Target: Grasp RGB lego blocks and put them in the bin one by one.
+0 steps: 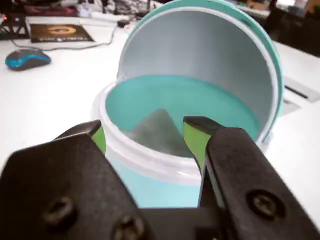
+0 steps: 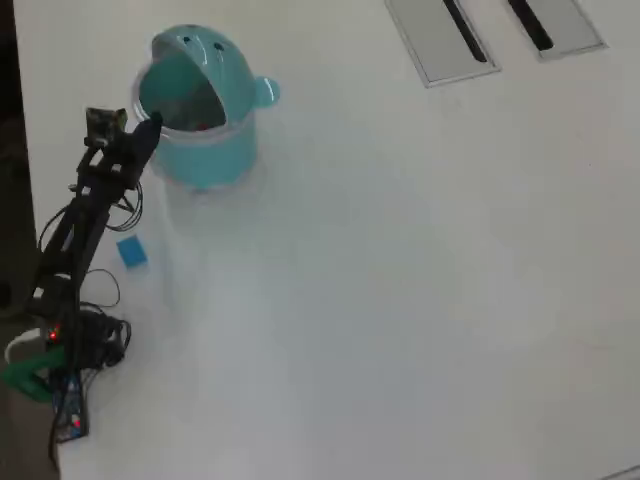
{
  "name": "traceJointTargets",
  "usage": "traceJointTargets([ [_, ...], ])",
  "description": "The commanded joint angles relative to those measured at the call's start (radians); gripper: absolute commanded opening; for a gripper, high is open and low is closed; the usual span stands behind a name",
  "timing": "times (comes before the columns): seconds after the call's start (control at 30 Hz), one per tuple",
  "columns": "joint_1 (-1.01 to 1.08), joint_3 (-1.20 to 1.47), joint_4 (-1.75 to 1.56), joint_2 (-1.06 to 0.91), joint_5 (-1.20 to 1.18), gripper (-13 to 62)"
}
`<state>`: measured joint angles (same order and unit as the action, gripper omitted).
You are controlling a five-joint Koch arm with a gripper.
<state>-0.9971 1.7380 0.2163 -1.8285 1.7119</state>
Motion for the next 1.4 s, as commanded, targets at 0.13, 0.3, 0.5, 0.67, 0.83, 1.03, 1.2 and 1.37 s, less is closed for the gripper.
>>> traceJointTargets([
  [0.13, -0.006, 0.077, -0.006, -0.158, 0.034, 28.5],
  [0.3, -0.029, 0.207, 0.014, -0.259, 0.044, 28.5],
  [0.5, -0.072, 0.308, 0.052, -0.347, 0.054, 28.4],
  [0.67, -0.114, 0.376, 0.127, -0.411, 0.058, 28.4],
  [0.83, -0.138, 0.451, 0.152, -0.466, 0.058, 28.4],
  [1.03, -0.156, 0.531, 0.189, -0.517, 0.058, 28.4],
  [1.2, -0.161, 0.594, 0.215, -0.531, 0.058, 28.5],
  [1.37, -0.166, 0.641, 0.241, -0.531, 0.060, 28.4],
])
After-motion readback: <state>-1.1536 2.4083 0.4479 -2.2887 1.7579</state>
